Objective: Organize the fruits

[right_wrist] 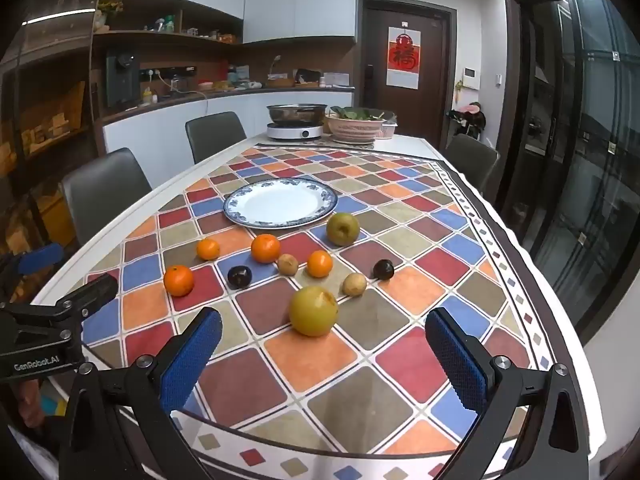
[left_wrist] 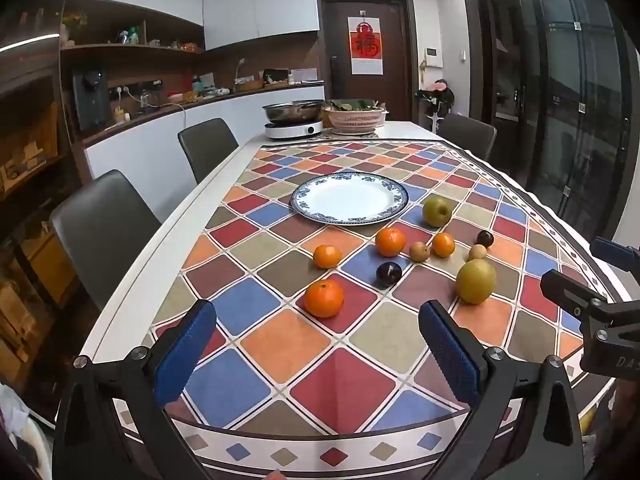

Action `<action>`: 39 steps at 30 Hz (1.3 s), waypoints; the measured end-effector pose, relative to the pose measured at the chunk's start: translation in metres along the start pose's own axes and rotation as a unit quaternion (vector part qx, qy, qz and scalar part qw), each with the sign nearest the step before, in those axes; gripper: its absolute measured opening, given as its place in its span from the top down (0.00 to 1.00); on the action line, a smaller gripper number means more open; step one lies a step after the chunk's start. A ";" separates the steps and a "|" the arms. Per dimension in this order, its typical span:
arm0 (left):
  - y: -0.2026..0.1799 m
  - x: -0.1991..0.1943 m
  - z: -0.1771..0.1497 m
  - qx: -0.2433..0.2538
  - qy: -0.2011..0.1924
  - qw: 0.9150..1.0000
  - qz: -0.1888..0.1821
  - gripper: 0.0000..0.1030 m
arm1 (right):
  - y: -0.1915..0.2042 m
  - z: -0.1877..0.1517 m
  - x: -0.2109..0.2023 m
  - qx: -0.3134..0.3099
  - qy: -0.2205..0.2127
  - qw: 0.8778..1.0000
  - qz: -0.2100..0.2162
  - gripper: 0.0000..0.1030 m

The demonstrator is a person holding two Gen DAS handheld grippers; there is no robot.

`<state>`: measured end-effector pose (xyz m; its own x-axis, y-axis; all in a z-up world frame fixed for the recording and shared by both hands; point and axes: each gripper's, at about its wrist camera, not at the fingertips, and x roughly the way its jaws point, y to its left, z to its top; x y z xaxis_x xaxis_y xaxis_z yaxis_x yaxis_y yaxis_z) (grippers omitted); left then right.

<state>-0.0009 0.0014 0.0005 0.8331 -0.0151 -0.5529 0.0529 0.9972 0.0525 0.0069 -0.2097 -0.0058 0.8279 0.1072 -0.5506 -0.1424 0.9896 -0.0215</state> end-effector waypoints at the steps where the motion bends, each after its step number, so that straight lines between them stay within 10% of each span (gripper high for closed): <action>1: -0.002 0.000 0.000 0.007 0.000 1.000 0.008 0.00 | 0.000 0.000 0.000 0.003 0.001 1.000 0.002 0.00; 39: -0.003 -0.013 0.007 0.006 -0.018 1.000 0.012 0.00 | -0.002 0.004 -0.005 -0.002 -0.017 1.000 0.012 0.01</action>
<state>-0.0084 -0.0022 0.0135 0.8531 0.0058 -0.5217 0.0395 0.9964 0.0756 0.0051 -0.2123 -0.0001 0.8426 0.1336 -0.5217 -0.1643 0.9863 -0.0126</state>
